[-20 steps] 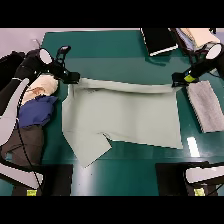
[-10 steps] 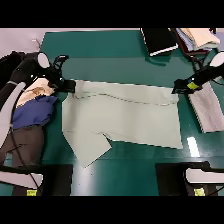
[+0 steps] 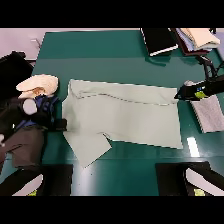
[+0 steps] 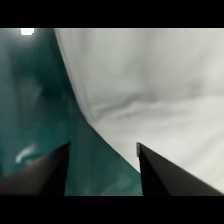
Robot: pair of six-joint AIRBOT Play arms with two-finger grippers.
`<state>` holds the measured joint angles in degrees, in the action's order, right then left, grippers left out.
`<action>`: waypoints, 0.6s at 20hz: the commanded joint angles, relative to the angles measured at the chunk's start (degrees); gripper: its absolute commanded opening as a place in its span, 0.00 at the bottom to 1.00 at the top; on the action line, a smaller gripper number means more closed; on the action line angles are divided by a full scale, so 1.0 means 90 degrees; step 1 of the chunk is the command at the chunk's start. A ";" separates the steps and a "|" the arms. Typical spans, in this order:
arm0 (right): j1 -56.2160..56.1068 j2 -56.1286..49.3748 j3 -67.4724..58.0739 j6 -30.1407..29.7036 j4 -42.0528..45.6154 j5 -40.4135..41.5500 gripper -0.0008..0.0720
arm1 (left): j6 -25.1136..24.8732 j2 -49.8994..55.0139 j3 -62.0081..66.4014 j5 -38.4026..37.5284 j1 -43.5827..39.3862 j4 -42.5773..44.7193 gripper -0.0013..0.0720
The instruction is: Fold the shirts.
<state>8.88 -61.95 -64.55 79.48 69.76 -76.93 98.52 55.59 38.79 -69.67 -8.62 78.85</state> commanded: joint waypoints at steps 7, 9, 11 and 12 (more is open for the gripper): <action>0.0002 0.0228 0.0109 -0.0063 -0.0304 0.0073 0.49 | 0.0170 -0.0478 -0.1428 0.1030 -0.0024 -0.1688 0.67; 0.0002 0.0228 0.0109 -0.0073 -0.0301 -0.0024 0.49 | 0.0151 -0.0478 -0.1426 0.1013 -0.0024 -0.1972 0.67; 0.0083 0.0228 0.0117 -0.0155 -0.0291 -0.0206 0.49 | -0.0121 -0.0478 -0.1316 0.0920 -0.0022 -0.2052 0.55; 0.0189 0.0228 0.0158 -0.0177 -0.0274 -0.0345 0.49 | -0.0172 -0.0478 -0.1241 0.0891 -0.0022 -0.2052 0.18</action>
<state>9.52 -59.92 -63.46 78.50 67.13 -77.54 98.98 51.44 26.94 -61.60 -8.86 63.05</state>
